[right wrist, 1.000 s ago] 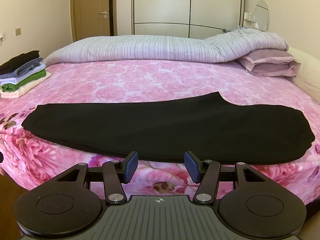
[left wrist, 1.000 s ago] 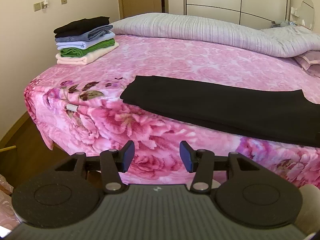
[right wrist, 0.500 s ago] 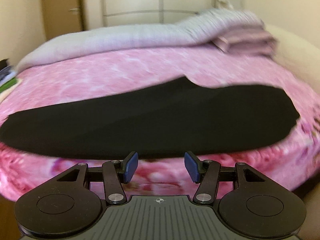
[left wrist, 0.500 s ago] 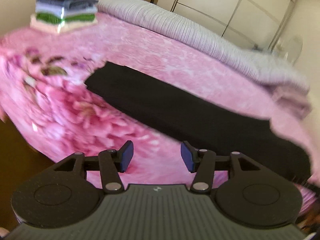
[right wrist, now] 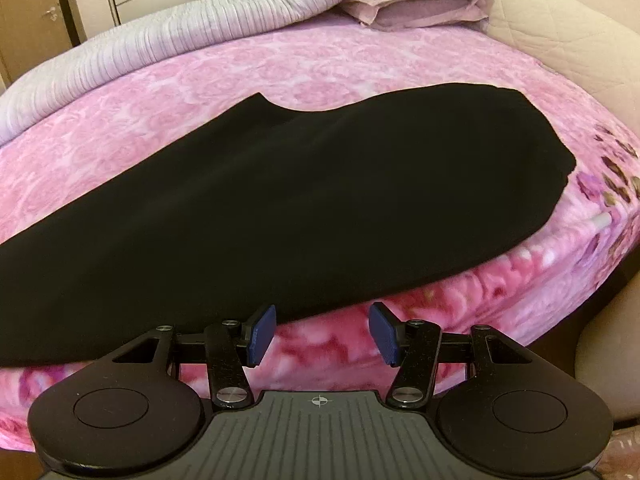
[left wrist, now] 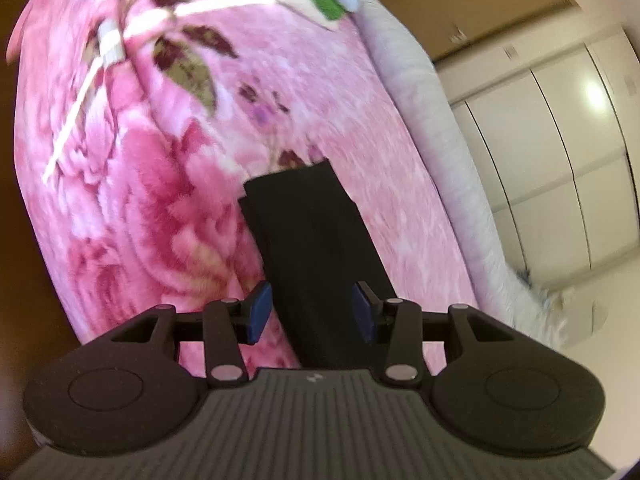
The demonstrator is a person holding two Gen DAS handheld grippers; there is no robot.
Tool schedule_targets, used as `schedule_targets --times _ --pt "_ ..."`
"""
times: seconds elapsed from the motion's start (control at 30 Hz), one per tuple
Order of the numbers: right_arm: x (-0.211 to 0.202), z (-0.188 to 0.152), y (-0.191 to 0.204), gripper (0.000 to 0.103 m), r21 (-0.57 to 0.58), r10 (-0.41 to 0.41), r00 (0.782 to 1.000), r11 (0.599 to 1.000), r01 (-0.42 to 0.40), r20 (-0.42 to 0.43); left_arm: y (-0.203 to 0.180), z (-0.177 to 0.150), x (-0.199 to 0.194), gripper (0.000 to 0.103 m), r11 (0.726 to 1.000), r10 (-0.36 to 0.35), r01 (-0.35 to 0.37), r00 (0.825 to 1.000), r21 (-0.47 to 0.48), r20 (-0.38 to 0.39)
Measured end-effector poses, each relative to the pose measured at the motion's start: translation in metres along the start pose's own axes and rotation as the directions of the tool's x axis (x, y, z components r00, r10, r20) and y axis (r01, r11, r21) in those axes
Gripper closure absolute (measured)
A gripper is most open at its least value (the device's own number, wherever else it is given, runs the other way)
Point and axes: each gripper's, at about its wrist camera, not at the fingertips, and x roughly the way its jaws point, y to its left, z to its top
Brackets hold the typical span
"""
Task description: Fold clothes
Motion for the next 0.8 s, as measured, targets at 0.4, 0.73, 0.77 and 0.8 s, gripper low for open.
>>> schedule_targets --times 0.4,0.73,0.77,0.8 --pt "0.023 0.022 -0.006 0.047 0.078 -0.002 0.998 0.997 0.007 -0.063 0.004 0.007 0.034 0.058 0.998 0.062 -0.062 0.998 0.005 0.013" --pt "0.027 0.031 -0.014 0.047 0.1 -0.015 0.998 0.995 0.021 -0.062 0.003 0.0 0.048 0.057 1.0 0.027 -0.026 0.998 -0.012 0.055" --pt "0.027 0.03 -0.014 0.047 0.098 -0.013 0.998 0.995 0.019 -0.061 0.004 0.0 0.048 0.057 0.999 0.018 -0.017 0.998 -0.028 0.061" --pt "0.026 0.03 -0.015 0.047 0.097 -0.011 0.998 0.995 0.017 -0.059 0.006 -0.001 0.049 0.057 0.999 0.011 -0.008 0.998 -0.043 0.068"
